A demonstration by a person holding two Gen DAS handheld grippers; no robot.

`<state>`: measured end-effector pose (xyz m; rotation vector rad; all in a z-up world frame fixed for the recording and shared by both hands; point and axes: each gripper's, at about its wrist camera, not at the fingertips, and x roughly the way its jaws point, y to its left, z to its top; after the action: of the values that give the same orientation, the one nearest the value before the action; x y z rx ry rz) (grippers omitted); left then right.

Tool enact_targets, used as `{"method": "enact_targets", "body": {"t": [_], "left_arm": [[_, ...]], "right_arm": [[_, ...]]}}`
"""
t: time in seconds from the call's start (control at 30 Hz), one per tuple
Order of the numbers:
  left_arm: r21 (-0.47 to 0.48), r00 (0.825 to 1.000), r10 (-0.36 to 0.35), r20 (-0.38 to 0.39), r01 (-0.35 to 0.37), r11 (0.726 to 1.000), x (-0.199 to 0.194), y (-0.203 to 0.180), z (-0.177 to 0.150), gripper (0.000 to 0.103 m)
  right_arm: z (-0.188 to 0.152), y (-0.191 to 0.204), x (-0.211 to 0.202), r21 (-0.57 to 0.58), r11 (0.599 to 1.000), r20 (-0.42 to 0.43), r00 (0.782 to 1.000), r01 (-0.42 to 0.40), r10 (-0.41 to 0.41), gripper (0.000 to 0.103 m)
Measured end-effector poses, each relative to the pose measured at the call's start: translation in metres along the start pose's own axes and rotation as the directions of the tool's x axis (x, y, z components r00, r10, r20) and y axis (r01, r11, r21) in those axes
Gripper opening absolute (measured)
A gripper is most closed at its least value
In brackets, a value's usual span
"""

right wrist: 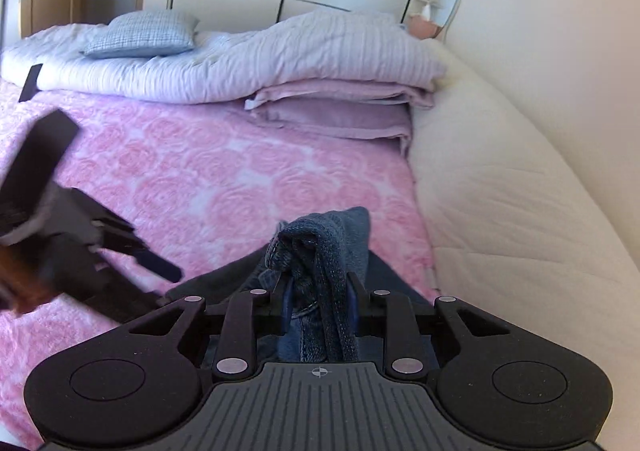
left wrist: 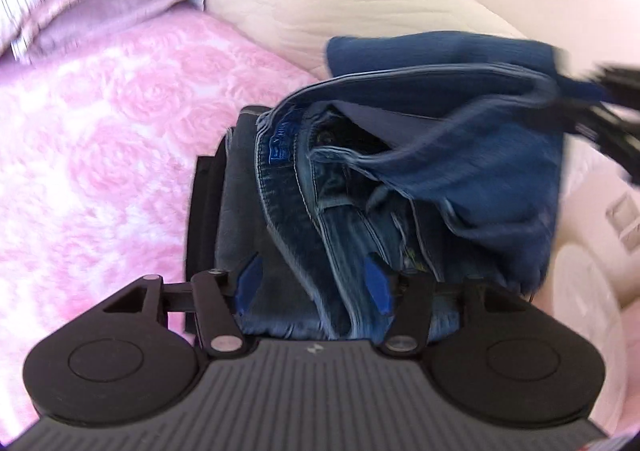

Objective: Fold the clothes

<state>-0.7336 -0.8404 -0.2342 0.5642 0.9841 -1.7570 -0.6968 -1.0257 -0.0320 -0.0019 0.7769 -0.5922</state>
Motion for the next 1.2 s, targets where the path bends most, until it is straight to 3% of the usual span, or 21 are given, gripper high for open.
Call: {"method": "enact_targets", "body": {"t": [0.1,0.17,0.3,0.37,0.47,0.5,0.53,0.6,0.77,0.8,0.93,1.03,1.2], "left_arm": [[0.003,0.999,-0.018,-0.047,0.018,1.0,0.027,0.002,0.01,0.05],[0.128,0.997,0.069,0.026,-0.072,0.989,0.026,-0.013,0.012,0.044],[0.215,0.999,-0.002,0.033,-0.005,0.977,0.035,-0.023,0.019,0.043],[0.196,0.996,-0.033,-0.078,0.048,0.979,0.061,-0.019,0.023,0.044],[0.151,0.994,-0.049,-0.101,0.064,0.986,0.074,-0.013,0.034,0.043],[0.128,0.992,-0.063,-0.111,0.077,0.989,0.074,-0.012,0.038,0.019],[0.12,0.99,-0.072,-0.123,0.087,0.989,0.073,-0.012,0.04,0.012],[0.125,0.992,-0.074,-0.103,0.087,0.988,0.068,-0.011,0.039,0.009],[0.072,0.992,-0.068,0.102,0.061,0.996,0.02,0.002,0.037,0.009],[0.064,0.991,-0.049,0.128,0.042,0.997,0.013,0.004,0.036,0.0],[-0.058,0.992,0.062,0.109,-0.056,0.997,0.016,0.04,0.021,0.0],[-0.106,0.995,0.056,0.077,-0.048,0.993,0.014,0.062,0.011,0.0],[-0.159,0.991,0.106,0.081,-0.092,0.983,-0.008,0.084,-0.001,0.004]], "right_arm": [[-0.004,-0.004,-0.006,-0.002,1.0,0.015,1.0,0.007,-0.006,0.026],[-0.006,-0.003,-0.005,-0.013,1.0,0.025,1.0,0.008,-0.007,0.026],[-0.011,-0.007,0.003,0.007,1.0,0.043,0.999,0.02,-0.021,0.026],[-0.013,-0.01,0.001,0.023,0.999,0.046,0.998,0.029,-0.03,0.026],[-0.016,-0.011,-0.003,0.039,0.998,0.039,0.998,0.039,-0.04,0.026],[-0.018,-0.01,-0.004,0.035,0.999,0.037,0.999,0.035,-0.036,0.026],[-0.019,-0.009,-0.004,0.029,0.999,0.035,0.999,0.03,-0.031,0.026],[-0.019,-0.006,-0.001,0.023,0.999,0.031,0.999,0.024,-0.024,0.026],[-0.011,-0.009,0.002,0.033,0.999,0.036,0.999,0.037,-0.038,0.026],[-0.011,-0.01,0.001,0.033,0.999,0.038,0.998,0.039,-0.04,0.026],[-0.017,0.001,0.012,-0.005,1.0,0.02,1.0,0.009,-0.009,0.026],[-0.026,0.034,0.034,-0.128,0.99,-0.007,0.998,-0.061,0.061,0.026],[-0.056,0.09,0.074,-0.335,0.928,-0.103,0.986,-0.161,0.134,0.026]]}}
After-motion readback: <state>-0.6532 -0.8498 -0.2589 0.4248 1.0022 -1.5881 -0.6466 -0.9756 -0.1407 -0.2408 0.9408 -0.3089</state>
